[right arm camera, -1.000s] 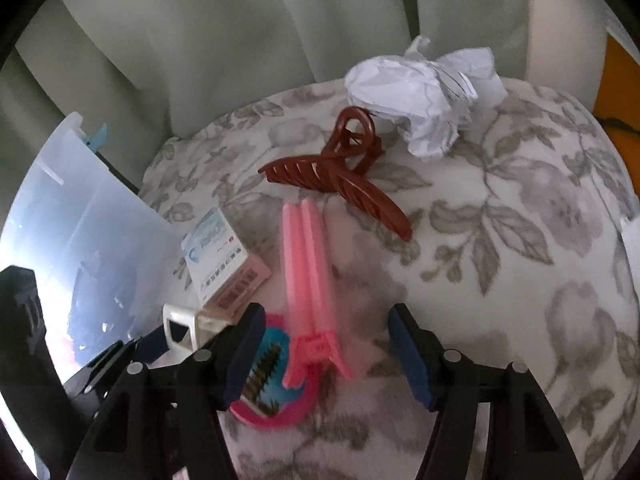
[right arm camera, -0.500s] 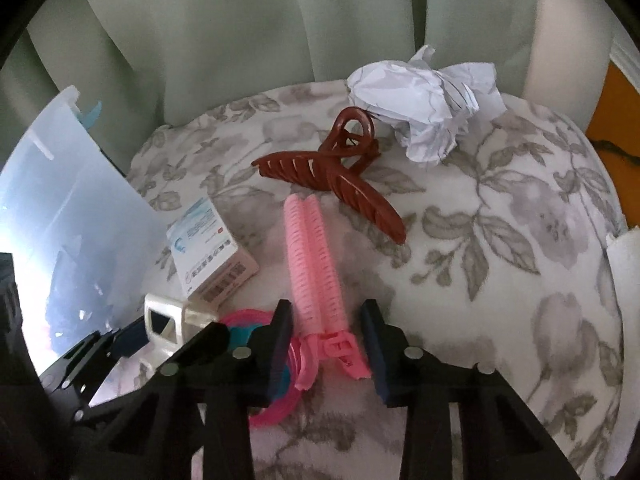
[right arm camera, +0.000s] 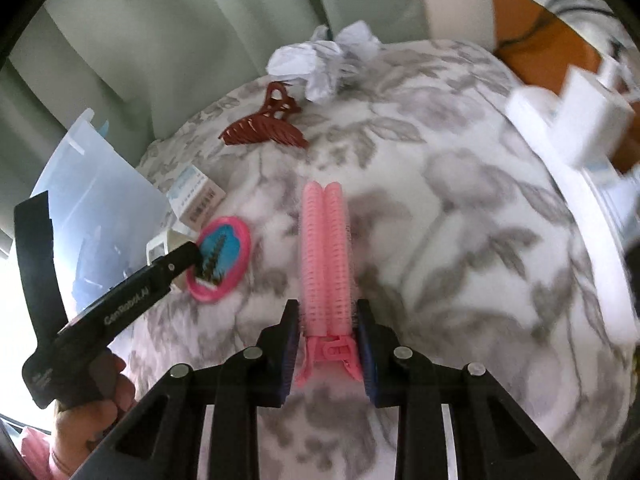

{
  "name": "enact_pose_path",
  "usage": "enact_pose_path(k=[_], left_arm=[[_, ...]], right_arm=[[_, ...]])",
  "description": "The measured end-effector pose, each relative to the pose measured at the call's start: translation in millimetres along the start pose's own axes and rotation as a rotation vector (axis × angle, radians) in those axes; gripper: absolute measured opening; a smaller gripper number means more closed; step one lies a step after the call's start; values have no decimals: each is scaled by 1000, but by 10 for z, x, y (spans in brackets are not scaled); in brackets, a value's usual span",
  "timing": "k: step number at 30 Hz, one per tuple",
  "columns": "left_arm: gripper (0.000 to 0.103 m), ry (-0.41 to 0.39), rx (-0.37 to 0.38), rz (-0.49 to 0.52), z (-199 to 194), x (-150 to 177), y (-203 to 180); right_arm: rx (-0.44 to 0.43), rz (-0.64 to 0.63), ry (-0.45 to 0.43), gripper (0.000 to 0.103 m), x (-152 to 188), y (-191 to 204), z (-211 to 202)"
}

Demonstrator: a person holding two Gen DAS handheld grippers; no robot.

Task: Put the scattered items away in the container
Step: 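Grasp the white plastic holder with the left tool while the right tool grasps the pink hair roller, then carry the white holder and pink roller over the clear box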

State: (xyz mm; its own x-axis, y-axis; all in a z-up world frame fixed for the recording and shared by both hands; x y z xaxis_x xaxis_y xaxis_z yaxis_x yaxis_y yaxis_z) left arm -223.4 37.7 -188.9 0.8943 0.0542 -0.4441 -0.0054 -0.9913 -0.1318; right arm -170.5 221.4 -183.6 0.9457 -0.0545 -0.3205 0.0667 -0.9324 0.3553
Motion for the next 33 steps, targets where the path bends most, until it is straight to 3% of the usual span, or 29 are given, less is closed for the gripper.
enact_pose_path(k=[10, 21, 33], left_arm=[[52, 0, 19, 24, -326, 258, -169], [52, -91, 130, 31, -1120, 495, -404], [52, -227, 235, -6, -2015, 549, -332]], right_arm=[[-55, 77, -35, 29, 234, 7, -324], [-83, 54, -154, 29, 412, 267, -956], [-68, -13, -276, 29, 475, 629, -1578]])
Point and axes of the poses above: each gripper's, at about its wrist camera, not at the fingertips, and z roughly the way its jaws point, y to its left, x to its underside, the point moved 6 cm from there along z, roughly the way its jaws point, and after that the axes turned 6 degrees about y, right-handed, at the moved point
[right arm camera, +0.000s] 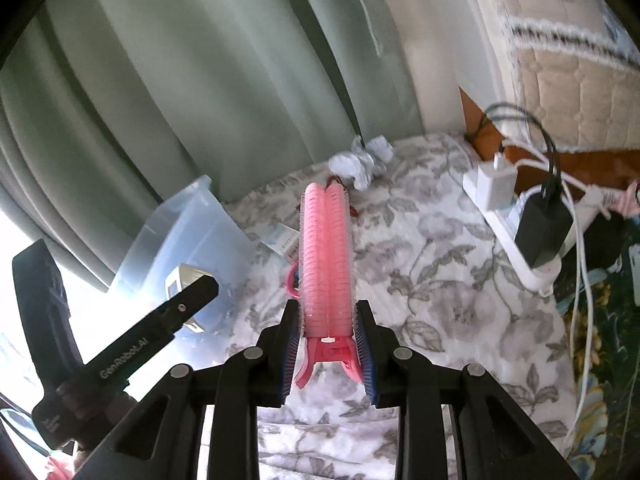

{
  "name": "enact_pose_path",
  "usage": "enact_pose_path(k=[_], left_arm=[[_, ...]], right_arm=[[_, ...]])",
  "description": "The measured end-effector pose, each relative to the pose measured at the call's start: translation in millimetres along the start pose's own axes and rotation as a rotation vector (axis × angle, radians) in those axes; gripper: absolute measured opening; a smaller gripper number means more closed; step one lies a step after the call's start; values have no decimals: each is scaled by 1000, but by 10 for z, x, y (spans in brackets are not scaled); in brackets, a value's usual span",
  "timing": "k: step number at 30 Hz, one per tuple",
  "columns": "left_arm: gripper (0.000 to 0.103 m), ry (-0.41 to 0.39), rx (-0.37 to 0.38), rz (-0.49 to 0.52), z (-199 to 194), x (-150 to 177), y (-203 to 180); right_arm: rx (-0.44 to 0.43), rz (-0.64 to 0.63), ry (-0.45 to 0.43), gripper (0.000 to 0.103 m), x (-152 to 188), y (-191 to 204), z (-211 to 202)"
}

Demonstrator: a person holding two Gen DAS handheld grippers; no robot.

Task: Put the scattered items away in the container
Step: 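Carry the white holder and pink roller over the clear box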

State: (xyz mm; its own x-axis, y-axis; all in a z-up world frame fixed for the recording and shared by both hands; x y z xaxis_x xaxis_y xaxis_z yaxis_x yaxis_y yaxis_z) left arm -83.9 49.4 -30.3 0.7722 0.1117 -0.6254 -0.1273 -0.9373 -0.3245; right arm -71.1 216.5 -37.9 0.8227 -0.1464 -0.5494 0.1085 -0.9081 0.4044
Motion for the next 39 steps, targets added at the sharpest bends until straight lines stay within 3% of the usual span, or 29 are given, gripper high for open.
enact_pose_path(k=[5, 21, 28, 39], left_arm=[[52, -58, 33, -41, -300, -123, 125], [52, -220, 32, -178, -1048, -341, 842], [52, -252, 33, -220, -1206, -365, 1057], [52, -239, 3, -263, -1233, -329, 1343]], right_arm=[[-3, -43, -37, 29, -91, 238, -155], [-53, -162, -104, 29, -302, 1023, -331], [-71, -217, -103, 29, -314, 1346, -309], [-95, -293, -52, 29, -269, 1758, -87]])
Point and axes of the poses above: each gripper's, at about its wrist camera, not at the fingertips, and z roughly the way its jaws point, y to its left, x to its underside, the point moved 6 cm from there along z, roughly the way its jaws point, and after that the axes turned 6 degrees about y, right-handed, at the moved point
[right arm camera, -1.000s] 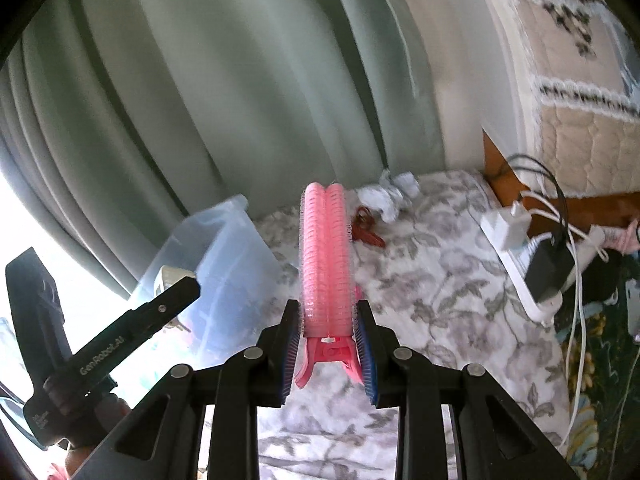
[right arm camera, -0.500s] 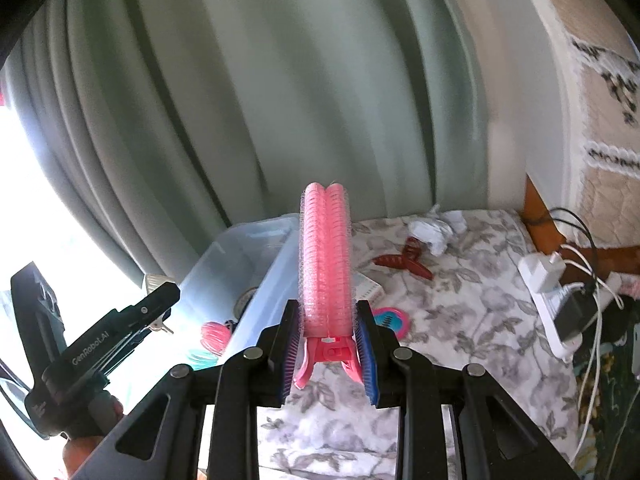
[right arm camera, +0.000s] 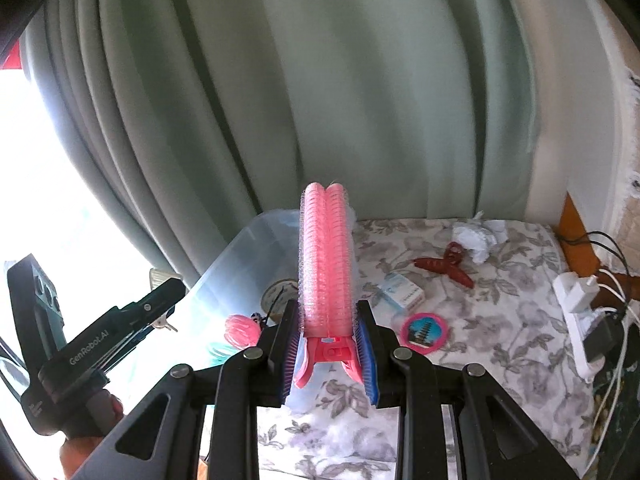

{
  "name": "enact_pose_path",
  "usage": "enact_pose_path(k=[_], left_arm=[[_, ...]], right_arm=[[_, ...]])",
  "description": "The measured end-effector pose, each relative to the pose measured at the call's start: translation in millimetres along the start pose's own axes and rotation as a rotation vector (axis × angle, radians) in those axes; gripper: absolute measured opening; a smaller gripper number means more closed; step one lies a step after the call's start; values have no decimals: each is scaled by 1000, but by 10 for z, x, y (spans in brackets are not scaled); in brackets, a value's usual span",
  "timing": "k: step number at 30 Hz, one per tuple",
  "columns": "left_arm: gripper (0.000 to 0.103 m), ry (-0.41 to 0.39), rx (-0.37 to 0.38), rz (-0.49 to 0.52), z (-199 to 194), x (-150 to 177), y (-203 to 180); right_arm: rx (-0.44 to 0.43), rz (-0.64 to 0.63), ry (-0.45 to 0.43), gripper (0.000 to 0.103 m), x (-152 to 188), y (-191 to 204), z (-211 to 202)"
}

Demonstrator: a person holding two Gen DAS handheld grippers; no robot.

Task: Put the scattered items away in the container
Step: 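Carry the white holder and pink roller over the clear box, then open both tools to drop the holder and roller into the box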

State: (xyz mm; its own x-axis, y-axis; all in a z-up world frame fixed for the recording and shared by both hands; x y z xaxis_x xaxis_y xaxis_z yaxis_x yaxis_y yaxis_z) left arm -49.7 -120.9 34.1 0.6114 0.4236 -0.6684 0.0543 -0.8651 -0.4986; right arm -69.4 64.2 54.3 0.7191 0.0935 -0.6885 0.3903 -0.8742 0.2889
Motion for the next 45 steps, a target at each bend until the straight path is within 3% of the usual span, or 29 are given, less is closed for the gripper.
enact_pose_path(k=[21, 45], left_arm=[[52, 54, -64, -74, 94, 91, 435], [52, 89, -112, -98, 101, 278, 664]], right_arm=[[-94, -120, 136, 29, 21, 486, 662], [-133, -148, 237, 31, 69, 404, 1073]])
Point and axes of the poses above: each gripper's, at about its wrist camera, not at the fingertips, and z roughly the way its jaws point, y to its left, x to its underside, the point moved 6 cm from there along z, roughly the way its jaws point, and after that the axes turned 6 degrees about y, right-handed, at the moved point
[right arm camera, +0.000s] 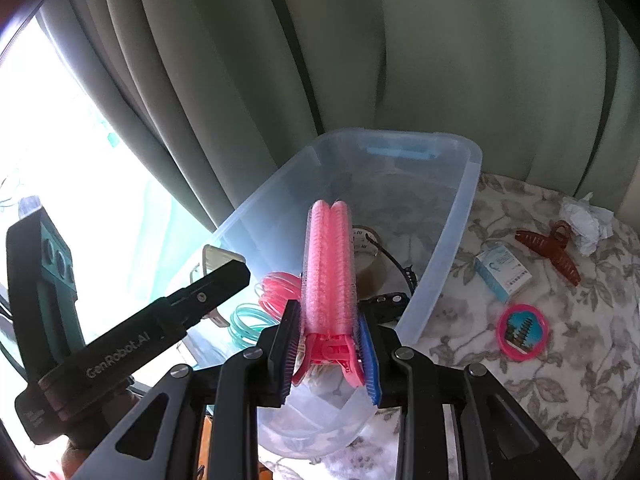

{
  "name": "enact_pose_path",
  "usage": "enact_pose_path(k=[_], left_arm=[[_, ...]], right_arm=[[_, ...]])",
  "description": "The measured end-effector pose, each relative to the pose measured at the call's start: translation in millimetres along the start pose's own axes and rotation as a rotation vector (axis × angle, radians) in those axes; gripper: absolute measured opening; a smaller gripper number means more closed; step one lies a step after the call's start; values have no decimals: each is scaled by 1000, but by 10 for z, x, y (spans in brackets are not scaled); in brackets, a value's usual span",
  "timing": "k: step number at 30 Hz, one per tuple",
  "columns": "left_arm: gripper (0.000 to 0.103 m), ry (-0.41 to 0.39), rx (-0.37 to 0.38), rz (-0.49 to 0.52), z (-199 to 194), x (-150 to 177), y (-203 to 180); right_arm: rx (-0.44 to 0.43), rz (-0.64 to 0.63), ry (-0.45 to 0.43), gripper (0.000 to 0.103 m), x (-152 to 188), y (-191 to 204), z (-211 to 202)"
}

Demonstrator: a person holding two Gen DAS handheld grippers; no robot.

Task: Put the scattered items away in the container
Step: 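Open both tools to drop the holder and roller into the box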

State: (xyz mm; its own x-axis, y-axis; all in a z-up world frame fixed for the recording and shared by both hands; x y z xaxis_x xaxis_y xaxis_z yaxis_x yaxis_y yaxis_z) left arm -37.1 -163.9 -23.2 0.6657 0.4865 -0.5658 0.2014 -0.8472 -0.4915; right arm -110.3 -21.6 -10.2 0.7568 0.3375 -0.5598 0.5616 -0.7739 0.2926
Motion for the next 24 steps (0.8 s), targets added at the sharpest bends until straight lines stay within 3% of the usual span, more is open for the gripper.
enact_pose_path(k=[6, 14, 17, 24], left_arm=[[52, -6, -31, 25, -84, -40, -43], [54, -7, -56, 37, 300, -291, -46], [61, -7, -57, 50, 423, -305, -83], [63, -1, -56, 58, 468, -312, -106]], right_arm=[[-3, -8, 4, 31, 13, -49, 60], [0, -29, 18, 31, 29, -58, 77], [4, -57, 25, 38, 19, -28, 72], [7, -92, 25, 47, 43, -38, 37]])
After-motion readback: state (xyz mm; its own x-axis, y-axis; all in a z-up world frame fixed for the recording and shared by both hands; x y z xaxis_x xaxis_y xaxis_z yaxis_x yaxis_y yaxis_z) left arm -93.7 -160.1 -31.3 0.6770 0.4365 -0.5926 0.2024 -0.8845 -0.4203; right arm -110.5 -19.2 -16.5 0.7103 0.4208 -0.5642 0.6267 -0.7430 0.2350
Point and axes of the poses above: each gripper's, at about its wrist camera, not at the fingertips, and z roughly the way its jaws point, y to its left, x to its underside, the point moved 6 cm from there along z, roughly the way its jaws point, and after that the axes turned 6 degrees about y, right-handed, at the moved point
